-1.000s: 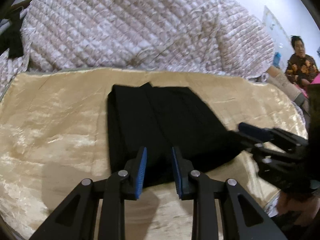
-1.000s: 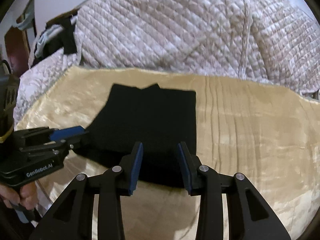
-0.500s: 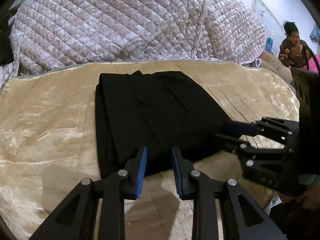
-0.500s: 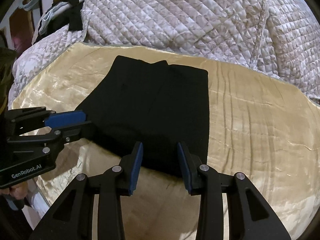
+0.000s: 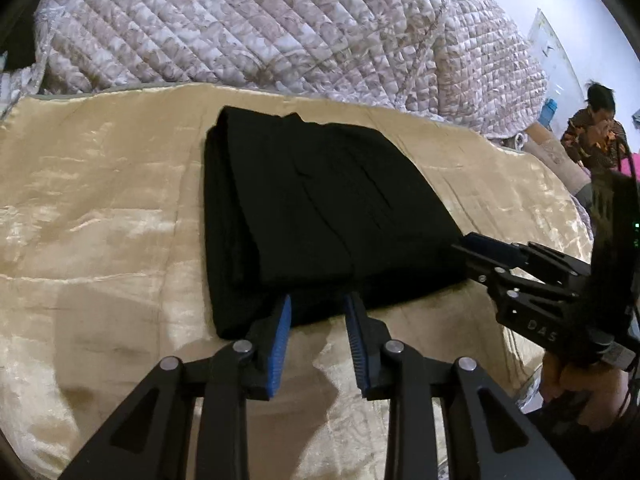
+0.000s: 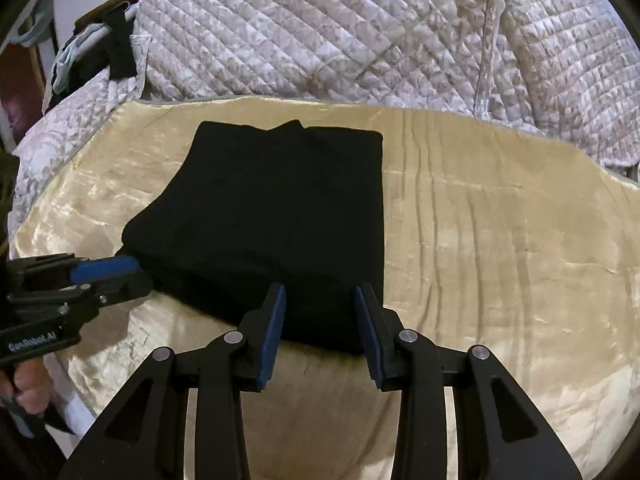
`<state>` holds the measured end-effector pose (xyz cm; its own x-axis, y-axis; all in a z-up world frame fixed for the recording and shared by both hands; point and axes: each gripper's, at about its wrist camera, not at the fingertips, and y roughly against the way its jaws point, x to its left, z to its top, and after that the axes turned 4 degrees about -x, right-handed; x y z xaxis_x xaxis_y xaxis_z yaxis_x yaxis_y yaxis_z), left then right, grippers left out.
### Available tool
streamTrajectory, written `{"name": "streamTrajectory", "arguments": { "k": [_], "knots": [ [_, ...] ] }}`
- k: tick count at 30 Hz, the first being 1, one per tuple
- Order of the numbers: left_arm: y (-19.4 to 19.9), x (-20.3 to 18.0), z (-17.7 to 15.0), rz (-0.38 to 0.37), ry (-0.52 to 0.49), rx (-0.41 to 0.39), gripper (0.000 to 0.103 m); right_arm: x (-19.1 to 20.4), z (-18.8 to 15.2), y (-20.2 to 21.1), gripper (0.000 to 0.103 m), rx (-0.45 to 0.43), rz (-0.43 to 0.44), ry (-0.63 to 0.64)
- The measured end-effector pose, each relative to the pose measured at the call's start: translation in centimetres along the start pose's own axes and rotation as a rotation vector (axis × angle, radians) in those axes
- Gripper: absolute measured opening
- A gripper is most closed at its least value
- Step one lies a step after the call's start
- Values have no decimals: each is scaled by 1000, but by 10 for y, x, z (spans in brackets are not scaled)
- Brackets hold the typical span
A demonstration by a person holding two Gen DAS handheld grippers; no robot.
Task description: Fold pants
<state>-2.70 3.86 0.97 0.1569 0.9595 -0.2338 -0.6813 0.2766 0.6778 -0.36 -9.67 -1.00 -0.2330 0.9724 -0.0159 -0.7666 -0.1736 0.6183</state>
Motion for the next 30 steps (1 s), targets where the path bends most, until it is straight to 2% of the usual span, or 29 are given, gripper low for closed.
{"name": "streamTrajectory", "arguments": {
  "k": [4, 8, 9, 12, 15, 17, 21, 30],
  "knots": [
    [11, -5, 3, 25, -10, -34, 31, -7, 2, 13, 37, -54, 20, -37],
    [22, -13, 12, 11, -8, -57, 31, -6, 9, 24, 36, -108, 28, -51],
    [25, -16, 14, 10, -14, -70, 31, -6, 10, 24, 36, -109, 31, -53],
    [31, -23, 18, 6, -32, -106, 31, -3, 10, 17, 26, -84, 41, -49],
    [32, -22, 19, 40, -41, -131, 31, -4, 3, 5, 26, -19, 37, -56],
    [27, -20, 18, 64, -52, -128, 31, -8, 0, 0, 26, 3, 44, -74],
    [2, -15, 12, 125, -67, -44, 31, -10, 0, 3, 26, 2, 45, -83],
    [4, -17, 6, 132, -86, -50, 34, -11, -2, 16, 26, -24, 40, -63]
  ]
}}
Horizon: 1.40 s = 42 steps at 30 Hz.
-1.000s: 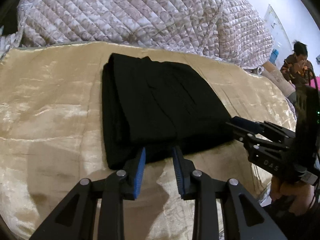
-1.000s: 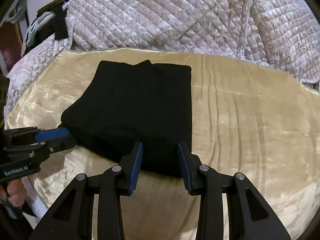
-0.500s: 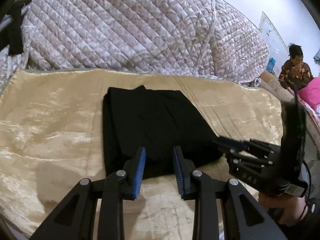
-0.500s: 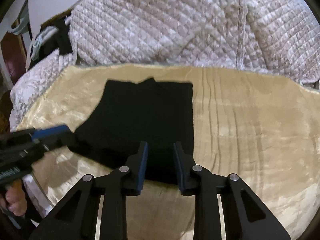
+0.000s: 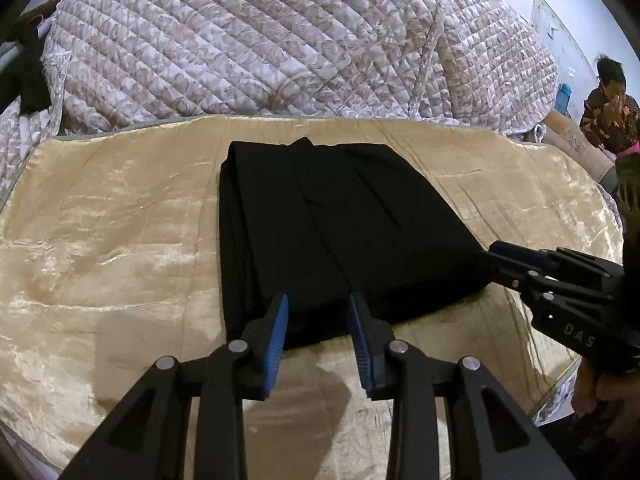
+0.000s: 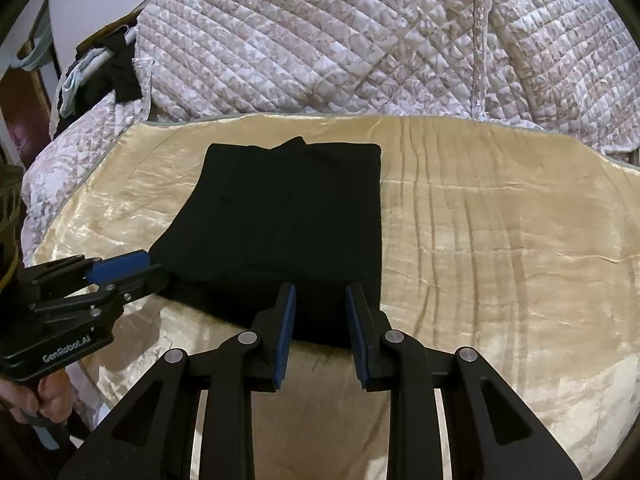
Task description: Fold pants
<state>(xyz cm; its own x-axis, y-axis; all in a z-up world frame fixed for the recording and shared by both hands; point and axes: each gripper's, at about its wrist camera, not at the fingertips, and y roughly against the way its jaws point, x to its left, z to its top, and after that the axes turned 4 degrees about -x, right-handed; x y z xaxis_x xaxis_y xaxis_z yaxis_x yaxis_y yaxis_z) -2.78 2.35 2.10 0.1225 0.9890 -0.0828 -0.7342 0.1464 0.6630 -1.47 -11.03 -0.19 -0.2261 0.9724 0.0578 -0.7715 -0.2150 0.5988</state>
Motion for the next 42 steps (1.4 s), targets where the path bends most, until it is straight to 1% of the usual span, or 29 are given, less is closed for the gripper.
{"name": "streamTrajectory", "arguments": {
  "k": [8, 11, 17, 19, 21, 22, 24, 27, 31, 34, 42],
  "knots": [
    [-10, 4, -10, -3, 9, 54, 34, -1, -6, 3, 26, 10, -1, -5],
    [-9, 4, -11, -1, -3, 49, 34, -3, -8, 1, 26, 22, 0, -10],
    [-5, 3, -20, 22, -10, 66, 34, 1, -15, 4, 26, 43, 1, -7],
    [-8, 3, -26, 23, -11, 82, 35, 4, -22, 1, 26, 71, 13, -7],
    [-8, 4, -29, 33, -16, 69, 43, 8, -27, -5, 26, 97, 20, 9],
    [-8, 5, -29, 38, -12, 70, 44, 9, -29, -8, 27, 107, 17, 16],
    [-10, 8, -28, 37, 13, 75, 50, 9, -30, -10, 30, 105, 22, 13],
    [-12, 9, -28, 39, 12, 70, 53, 9, -29, -12, 38, 106, 35, 7],
    [-13, 9, -28, 46, -5, 63, 56, 14, -30, -12, 45, 108, 35, 40],
    [-14, 9, -28, 40, -8, 62, 58, 15, -31, -12, 46, 109, 30, 53],
    [-13, 7, -30, 39, -22, 57, 59, 13, -30, -10, 46, 108, 16, 40]
  ]
}}
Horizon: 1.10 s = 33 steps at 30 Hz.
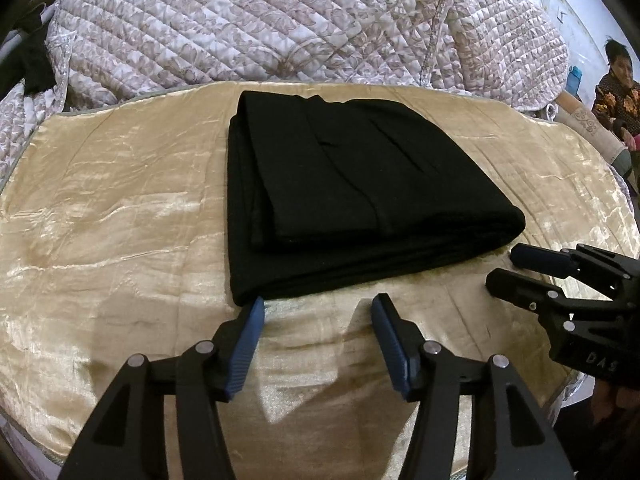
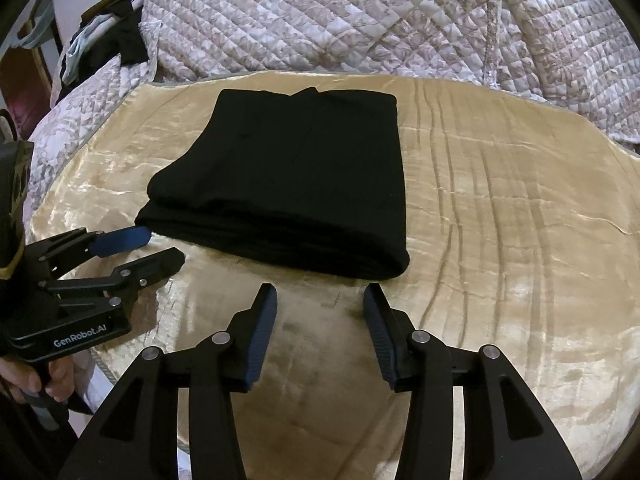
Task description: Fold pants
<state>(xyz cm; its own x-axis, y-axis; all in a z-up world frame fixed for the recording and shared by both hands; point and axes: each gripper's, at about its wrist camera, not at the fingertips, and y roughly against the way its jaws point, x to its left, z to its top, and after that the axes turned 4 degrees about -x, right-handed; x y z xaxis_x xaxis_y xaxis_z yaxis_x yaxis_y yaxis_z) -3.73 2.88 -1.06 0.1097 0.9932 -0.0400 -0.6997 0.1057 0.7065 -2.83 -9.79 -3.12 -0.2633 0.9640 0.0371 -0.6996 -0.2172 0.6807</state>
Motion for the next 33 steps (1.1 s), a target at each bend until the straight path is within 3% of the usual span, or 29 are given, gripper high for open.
{"name": "streamTrajectory", "arguments": {
  "k": [33],
  "knots": [
    [-1, -2, -3, -15, -1, 20, 68, 4, -2, -3, 51, 4, -4, 22]
  ]
}}
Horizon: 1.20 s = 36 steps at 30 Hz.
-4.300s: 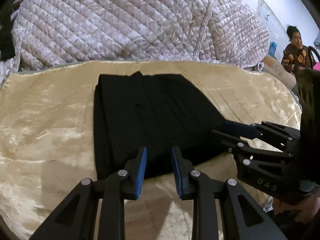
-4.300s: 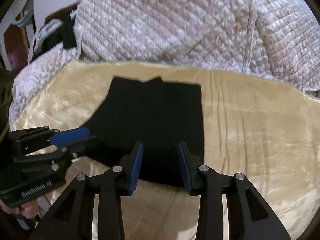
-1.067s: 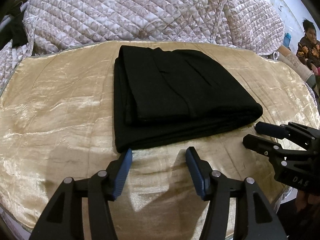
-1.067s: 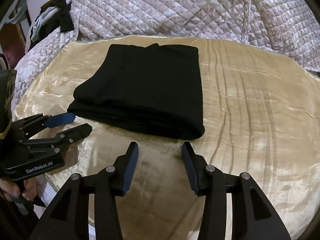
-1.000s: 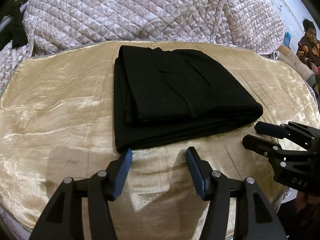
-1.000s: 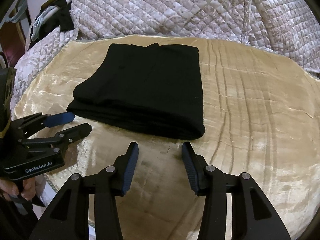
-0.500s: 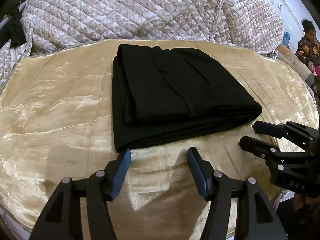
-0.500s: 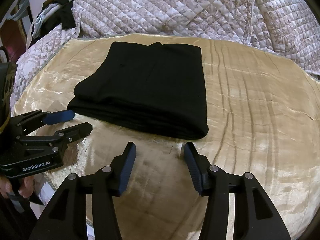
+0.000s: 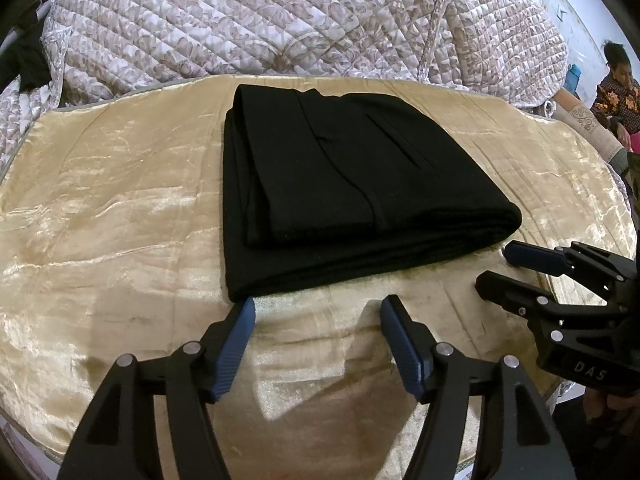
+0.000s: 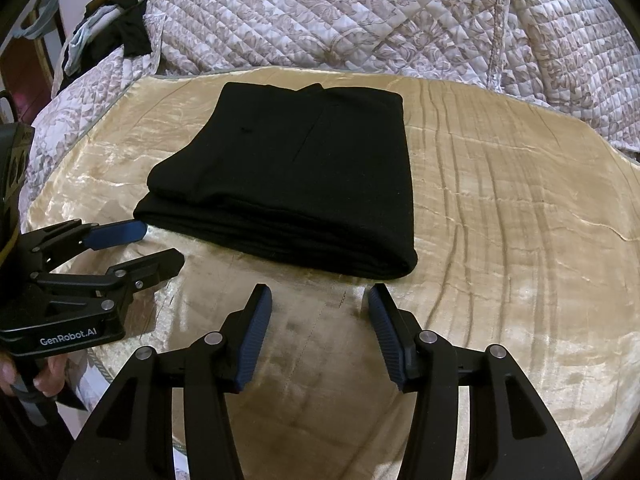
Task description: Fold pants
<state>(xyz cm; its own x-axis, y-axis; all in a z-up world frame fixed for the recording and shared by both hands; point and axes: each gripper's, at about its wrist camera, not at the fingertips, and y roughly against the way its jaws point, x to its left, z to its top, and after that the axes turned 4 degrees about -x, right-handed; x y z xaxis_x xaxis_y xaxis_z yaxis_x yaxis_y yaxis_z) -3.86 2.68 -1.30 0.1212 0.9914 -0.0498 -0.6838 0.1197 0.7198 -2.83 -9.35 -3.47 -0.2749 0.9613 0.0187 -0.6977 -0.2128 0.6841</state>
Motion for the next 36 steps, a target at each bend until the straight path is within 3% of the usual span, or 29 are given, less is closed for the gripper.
{"name": "streamTrajectory", "arguments": {
  "k": [36],
  "knots": [
    [-2, 1, 1, 3, -13, 13, 69, 5, -2, -2, 57, -1, -8, 23]
  ]
}}
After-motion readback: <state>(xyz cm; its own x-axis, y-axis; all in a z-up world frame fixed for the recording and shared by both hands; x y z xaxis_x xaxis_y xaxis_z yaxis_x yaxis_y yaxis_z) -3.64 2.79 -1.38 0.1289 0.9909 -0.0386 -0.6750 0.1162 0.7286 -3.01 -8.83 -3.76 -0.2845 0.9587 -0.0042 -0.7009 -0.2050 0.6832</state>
